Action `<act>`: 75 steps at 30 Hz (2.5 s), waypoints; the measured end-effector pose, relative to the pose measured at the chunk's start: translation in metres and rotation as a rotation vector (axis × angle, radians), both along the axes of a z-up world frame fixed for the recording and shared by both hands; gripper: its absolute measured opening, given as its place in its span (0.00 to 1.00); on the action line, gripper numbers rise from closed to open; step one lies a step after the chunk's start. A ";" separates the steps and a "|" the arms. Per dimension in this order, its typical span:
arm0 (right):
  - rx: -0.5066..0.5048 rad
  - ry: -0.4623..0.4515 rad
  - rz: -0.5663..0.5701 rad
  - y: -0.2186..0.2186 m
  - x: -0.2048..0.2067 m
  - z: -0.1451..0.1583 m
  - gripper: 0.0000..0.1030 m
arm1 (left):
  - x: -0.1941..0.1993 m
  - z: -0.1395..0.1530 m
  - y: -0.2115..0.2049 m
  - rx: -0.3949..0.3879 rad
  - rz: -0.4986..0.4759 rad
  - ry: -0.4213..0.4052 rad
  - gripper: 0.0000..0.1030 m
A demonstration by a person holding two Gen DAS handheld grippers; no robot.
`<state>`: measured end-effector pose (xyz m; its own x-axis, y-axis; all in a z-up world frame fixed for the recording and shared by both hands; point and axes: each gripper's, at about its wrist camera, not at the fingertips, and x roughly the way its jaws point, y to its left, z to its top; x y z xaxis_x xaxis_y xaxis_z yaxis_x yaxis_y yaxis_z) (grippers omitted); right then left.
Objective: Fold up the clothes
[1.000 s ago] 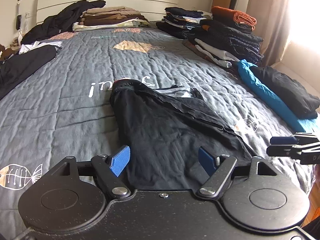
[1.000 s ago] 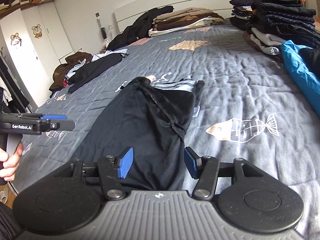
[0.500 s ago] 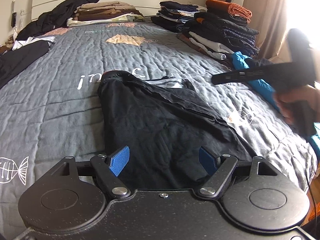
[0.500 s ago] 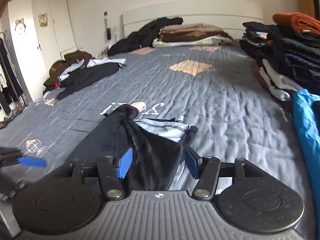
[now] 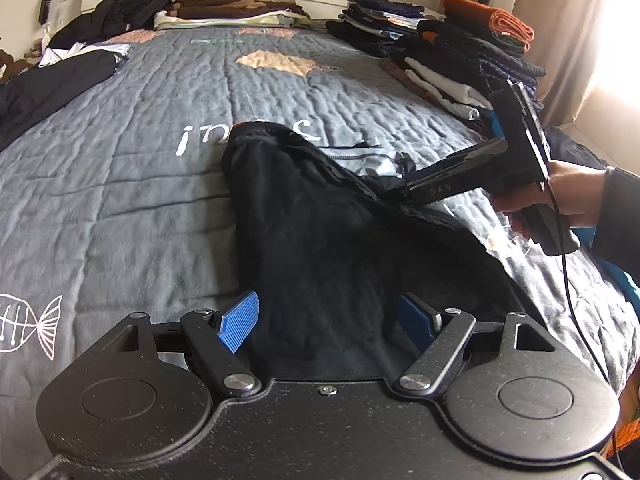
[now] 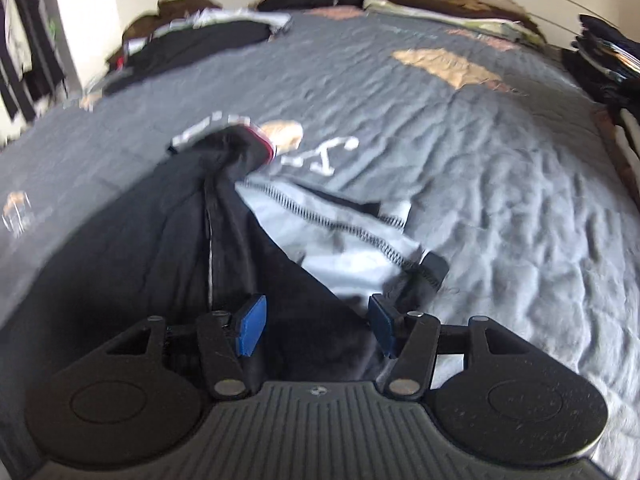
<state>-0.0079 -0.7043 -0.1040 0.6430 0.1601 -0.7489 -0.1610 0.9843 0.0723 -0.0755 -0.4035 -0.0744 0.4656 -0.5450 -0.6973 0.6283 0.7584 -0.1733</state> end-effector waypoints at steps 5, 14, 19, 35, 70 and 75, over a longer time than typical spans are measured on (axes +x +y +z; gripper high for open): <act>0.018 -0.014 -0.019 0.000 -0.003 0.000 0.07 | 0.003 -0.001 0.004 -0.006 0.006 0.009 0.74; 0.038 -0.192 -0.146 -0.022 -0.017 0.030 0.04 | 0.003 -0.002 0.003 -0.009 0.003 0.011 0.74; -0.056 0.013 -0.132 -0.025 0.012 -0.010 0.10 | 0.002 -0.002 0.002 -0.010 -0.005 0.014 0.74; 0.367 0.020 0.143 0.049 -0.112 0.037 0.27 | -0.008 -0.003 0.004 -0.181 -0.145 0.139 0.58; 0.153 -0.086 -0.057 0.047 -0.241 0.033 0.40 | -0.095 -0.003 0.016 0.248 -0.230 -0.312 0.63; 0.144 -0.070 -0.070 0.046 -0.235 0.026 0.42 | -0.107 -0.018 0.008 0.360 -0.264 -0.425 0.62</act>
<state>-0.2432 -0.6581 -0.0780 0.7058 0.2157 -0.6748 -0.1020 0.9735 0.2044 -0.1827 -0.3956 -0.0919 0.6246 -0.4446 -0.6420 0.7607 0.5322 0.3716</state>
